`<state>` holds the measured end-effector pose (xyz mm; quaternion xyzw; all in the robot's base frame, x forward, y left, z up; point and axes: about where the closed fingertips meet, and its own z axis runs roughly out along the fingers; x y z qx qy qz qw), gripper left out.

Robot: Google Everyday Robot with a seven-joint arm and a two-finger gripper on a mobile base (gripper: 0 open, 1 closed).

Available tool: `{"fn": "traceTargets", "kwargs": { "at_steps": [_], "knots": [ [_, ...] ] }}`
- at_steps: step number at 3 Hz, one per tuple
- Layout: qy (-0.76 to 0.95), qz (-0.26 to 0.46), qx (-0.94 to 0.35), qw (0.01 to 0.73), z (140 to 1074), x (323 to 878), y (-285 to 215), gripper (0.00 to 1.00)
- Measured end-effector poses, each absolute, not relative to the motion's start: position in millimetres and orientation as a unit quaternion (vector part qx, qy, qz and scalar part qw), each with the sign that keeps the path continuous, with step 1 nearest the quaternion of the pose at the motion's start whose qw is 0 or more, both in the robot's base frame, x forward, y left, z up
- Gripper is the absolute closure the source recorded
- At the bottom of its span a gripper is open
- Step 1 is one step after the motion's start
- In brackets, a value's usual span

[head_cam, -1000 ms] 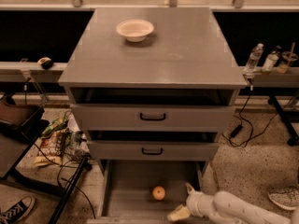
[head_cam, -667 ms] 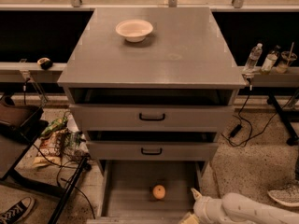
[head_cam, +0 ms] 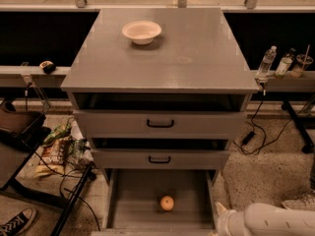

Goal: Place orange into bottom drawer

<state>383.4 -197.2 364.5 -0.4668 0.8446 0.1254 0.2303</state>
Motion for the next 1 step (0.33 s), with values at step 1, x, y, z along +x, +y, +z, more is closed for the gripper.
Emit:
{"fn": "traceTargets", "kwargs": {
  "at_steps": [1],
  "knots": [
    [0.871, 0.054, -0.437, 0.220, 407.2, 384.5, -208.6, 0.00]
  ]
}}
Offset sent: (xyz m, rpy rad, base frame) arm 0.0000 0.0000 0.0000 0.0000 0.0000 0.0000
